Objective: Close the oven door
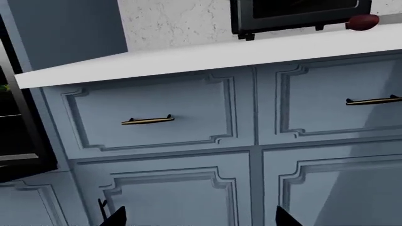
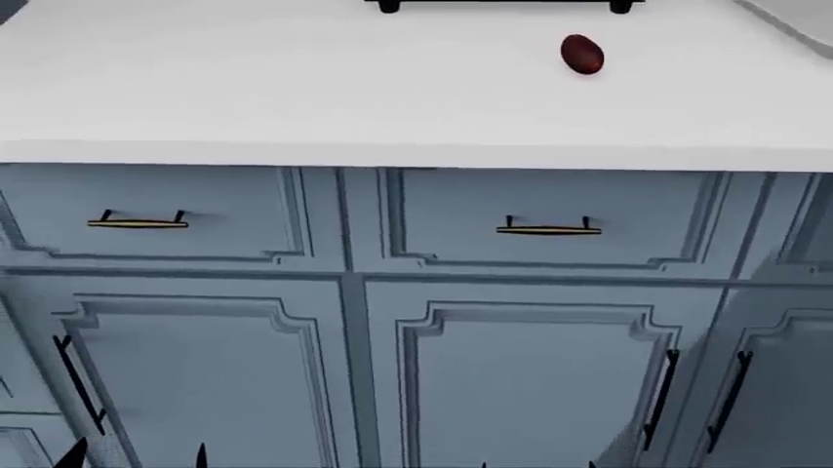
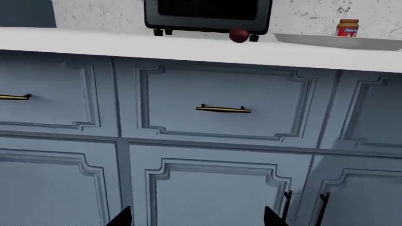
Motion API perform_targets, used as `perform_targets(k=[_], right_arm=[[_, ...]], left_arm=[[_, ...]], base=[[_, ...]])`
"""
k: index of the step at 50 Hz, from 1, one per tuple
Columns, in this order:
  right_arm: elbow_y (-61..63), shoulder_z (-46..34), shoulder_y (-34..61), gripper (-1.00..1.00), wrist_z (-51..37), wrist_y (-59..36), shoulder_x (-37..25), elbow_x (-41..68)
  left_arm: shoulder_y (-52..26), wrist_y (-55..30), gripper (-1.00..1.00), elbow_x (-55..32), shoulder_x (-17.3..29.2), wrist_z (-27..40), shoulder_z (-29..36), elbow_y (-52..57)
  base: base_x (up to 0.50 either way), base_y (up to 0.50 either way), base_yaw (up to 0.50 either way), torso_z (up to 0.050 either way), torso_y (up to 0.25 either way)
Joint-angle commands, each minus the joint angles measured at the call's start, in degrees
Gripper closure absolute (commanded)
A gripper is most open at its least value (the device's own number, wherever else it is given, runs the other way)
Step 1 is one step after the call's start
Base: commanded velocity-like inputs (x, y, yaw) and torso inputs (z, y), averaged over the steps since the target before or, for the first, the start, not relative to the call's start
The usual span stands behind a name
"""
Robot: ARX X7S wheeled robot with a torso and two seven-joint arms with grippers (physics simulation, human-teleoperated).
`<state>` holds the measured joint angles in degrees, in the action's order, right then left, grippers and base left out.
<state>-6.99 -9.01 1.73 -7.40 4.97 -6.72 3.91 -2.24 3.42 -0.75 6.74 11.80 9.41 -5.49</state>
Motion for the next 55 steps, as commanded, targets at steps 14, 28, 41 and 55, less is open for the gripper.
perform_targets(k=[14, 28, 41, 55], right_arm=[[-1.54, -1.52, 0.74, -1.00, -1.00, 1.01, -0.90, 0.59], [-2.22, -2.29, 0.60, -1.00, -1.90, 1.90, -1.25, 0.51], [-2.19, -2.92, 0.83, -1.00, -2.45, 1.70, -1.75, 0.63], [-2.89, -3.24, 1.19, -1.00, -2.72, 2.07, -2.05, 1.45]], left_arm=[[-0.67, 0.27, -1.00, -0.47, 1.00, 1.31, 1.40, -0.36], [-0.42, 1.13, -1.00, -0.81, 1.41, 1.82, 2.19, -1.09], [-0.55, 0.47, -1.00, -0.74, 1.71, 2.38, 3.15, -0.47], [-0.95, 0.66, -1.00, -1.02, 1.97, 3.02, 3.60, -1.27]], base=[[-0.04, 0.27, 0.00, 0.000, 0.000], [-0.04, 0.27, 0.00, 0.000, 0.000], [-0.04, 0.27, 0.00, 0.000, 0.000], [-0.08, 0.27, 0.00, 0.000, 0.000]])
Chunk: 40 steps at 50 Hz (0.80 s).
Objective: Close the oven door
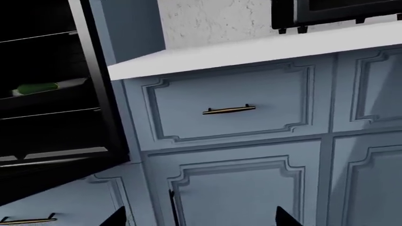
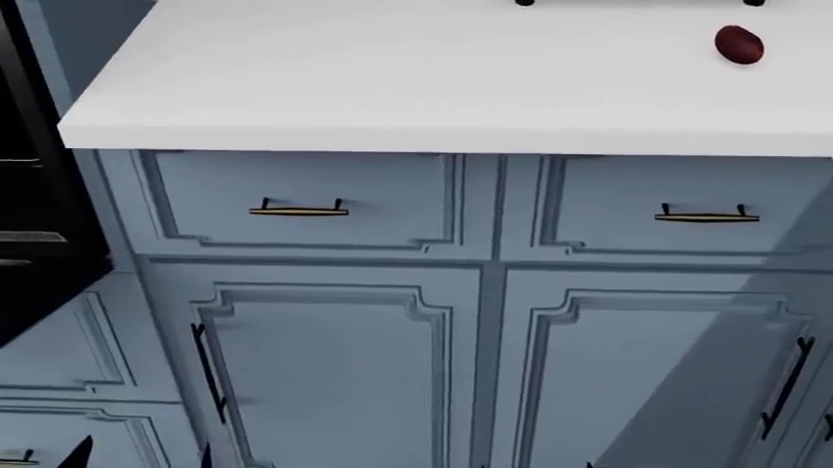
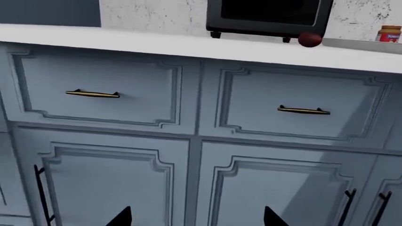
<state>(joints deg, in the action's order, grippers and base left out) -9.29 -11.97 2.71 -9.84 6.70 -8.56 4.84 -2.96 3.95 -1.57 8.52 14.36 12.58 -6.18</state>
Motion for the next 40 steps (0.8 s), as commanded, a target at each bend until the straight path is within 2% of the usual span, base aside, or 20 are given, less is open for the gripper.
perform_targets(k=[1, 19, 40], right_arm=[[-0.80, -0.30, 0.22, -1.00, -0.28, 0.50, -0.19, 0.64], [-0.72, -1.01, 0.04, -1.00, -0.67, 1.14, -0.64, 1.24], [-0.96, -1.77, 0.09, -1.00, -1.00, 1.32, -1.15, 1.97]], left_arm=[[-0.24, 0.62, -1.00, -0.23, 0.21, 0.44, 0.49, -1.07], [-0.11, 0.79, -1.00, -1.15, 0.77, 0.84, 0.92, -1.05], [-0.20, -0.09, -1.00, -1.58, 1.26, 1.62, 1.66, -0.52]], base=[[-0.25, 0.29, 0.00, 0.000, 0.000], [-0.18, 0.28, 0.00, 0.000, 0.000], [0.00, 0.00, 0.00, -0.005, 0.000]])
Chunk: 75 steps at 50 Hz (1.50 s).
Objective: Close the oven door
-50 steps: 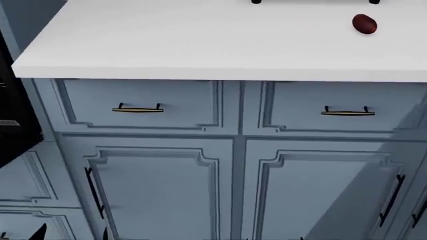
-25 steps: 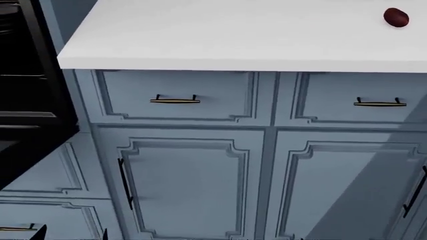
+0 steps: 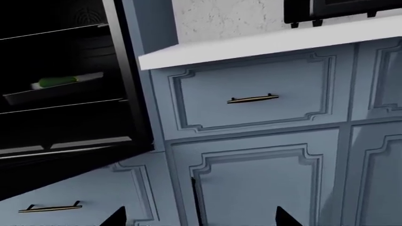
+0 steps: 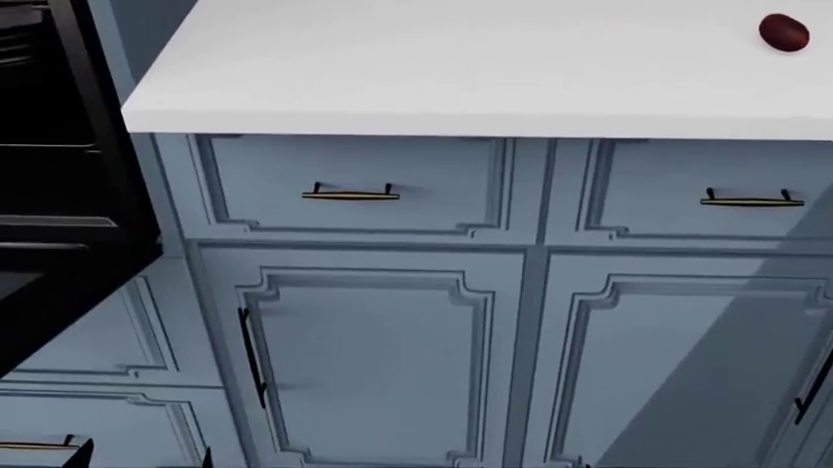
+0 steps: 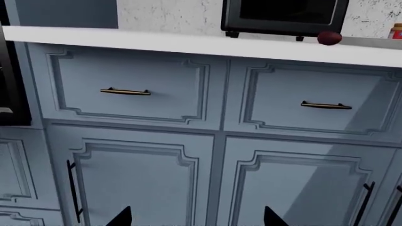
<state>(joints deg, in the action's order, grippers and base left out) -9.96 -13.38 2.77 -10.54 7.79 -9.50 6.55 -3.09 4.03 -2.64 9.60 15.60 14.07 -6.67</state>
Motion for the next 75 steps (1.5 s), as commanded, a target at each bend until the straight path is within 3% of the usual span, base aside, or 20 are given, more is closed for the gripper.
perform_targets(k=[1, 14, 75], right_arm=[[-0.28, -0.41, 0.01, -1.00, -0.33, 0.23, -0.21, 0.28], [-1.70, -1.80, 1.35, -1.00, -3.76, 0.21, -0.09, -3.97], [-2.03, -3.31, 1.99, -1.00, -5.19, 0.01, -1.12, -1.85]], left_arm=[[-0.05, 0.01, -1.00, -0.46, 0.19, 0.42, 0.24, -0.24], [-0.87, -0.84, -1.00, -0.74, 0.28, 0.53, 0.97, -0.33], [-1.52, -1.15, -1.00, -2.25, 1.50, 1.85, 2.85, -0.07]], base=[[0.00, 0.00, 0.00, -0.016, 0.000], [0.00, 0.00, 0.00, -0.023, 0.000], [0.00, 0.00, 0.00, -0.036, -0.001]])
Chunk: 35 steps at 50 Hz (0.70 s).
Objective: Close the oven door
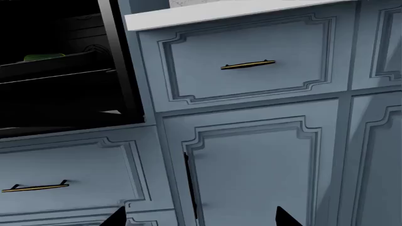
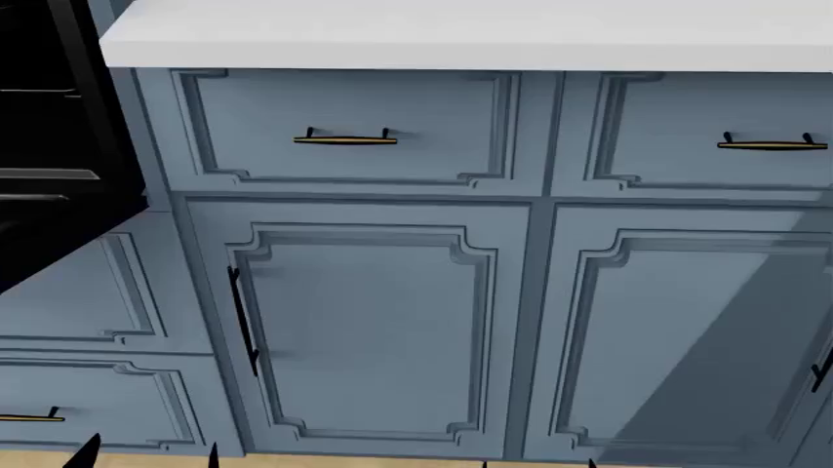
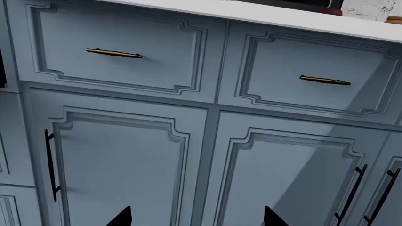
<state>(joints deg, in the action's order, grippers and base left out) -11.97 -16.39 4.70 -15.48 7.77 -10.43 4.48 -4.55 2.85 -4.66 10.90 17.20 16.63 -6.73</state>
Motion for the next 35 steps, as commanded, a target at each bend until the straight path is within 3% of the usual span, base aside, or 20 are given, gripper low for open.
perform_targets(k=[1, 35], right_arm=[[-0.02, -0.33, 0.06, -1.00, -0.27, 0.03, -0.22, 0.25], [-0.05, -1.25, 0.25, -1.00, -1.01, 0.12, -0.81, 0.94]], left_arm=[[-0.06, 0.03, -1.00, -0.25, 0.22, 0.27, 0.31, -0.02], [-0.26, 0.13, -1.00, -0.94, 0.82, 1.01, 1.18, -0.05]], base=[[0.00, 0.00, 0.00, -0.035, 0.000], [0.00, 0.00, 0.00, -0.037, 0.000]])
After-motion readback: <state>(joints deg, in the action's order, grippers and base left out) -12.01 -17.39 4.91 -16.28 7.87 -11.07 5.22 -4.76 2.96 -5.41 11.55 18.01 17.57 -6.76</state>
